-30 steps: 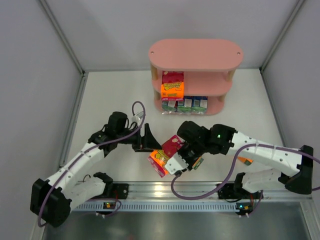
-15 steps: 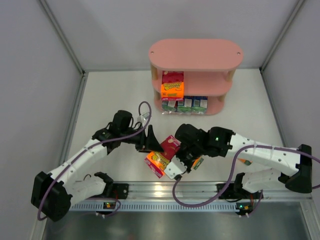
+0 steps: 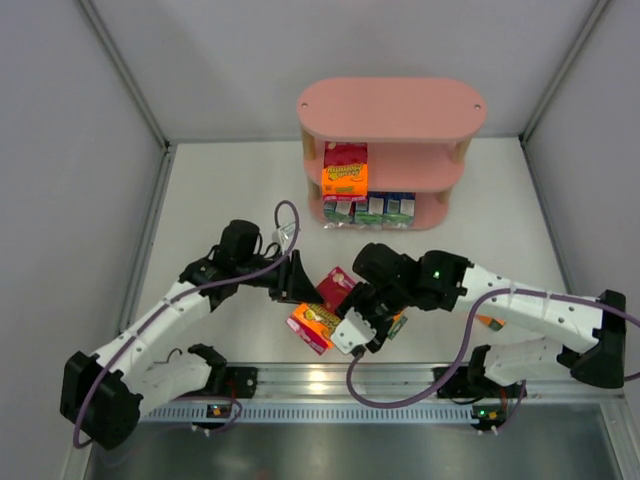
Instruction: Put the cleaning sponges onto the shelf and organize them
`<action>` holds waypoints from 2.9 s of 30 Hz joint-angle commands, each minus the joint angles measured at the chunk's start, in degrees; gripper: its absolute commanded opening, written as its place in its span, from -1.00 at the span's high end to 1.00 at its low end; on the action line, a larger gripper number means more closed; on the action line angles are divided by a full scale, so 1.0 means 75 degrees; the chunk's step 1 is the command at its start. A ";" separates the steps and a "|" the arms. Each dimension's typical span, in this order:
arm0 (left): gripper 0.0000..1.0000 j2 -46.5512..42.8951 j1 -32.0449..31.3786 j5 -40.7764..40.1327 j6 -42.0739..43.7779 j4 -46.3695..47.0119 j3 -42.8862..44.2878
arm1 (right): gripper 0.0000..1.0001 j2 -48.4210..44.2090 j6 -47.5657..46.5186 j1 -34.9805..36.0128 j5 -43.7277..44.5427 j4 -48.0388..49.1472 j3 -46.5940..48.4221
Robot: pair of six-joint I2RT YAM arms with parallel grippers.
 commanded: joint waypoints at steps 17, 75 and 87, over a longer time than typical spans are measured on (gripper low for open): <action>1.00 -0.3534 0.0229 -0.3024 -0.4662 0.0238 -0.1383 | -0.46 0.0241 0.3955 -0.0072 -0.0203 0.1785 0.1927; -0.61 -0.5847 0.0218 -0.6765 -0.4764 -0.1918 -0.0073 | 0.40 -0.0728 0.2540 0.0012 0.1628 0.2185 0.0485; -0.67 -0.4792 0.0229 -0.7292 -0.3332 -0.2094 0.0467 | 0.40 -0.2335 0.1590 -0.2109 0.1684 0.0965 0.0333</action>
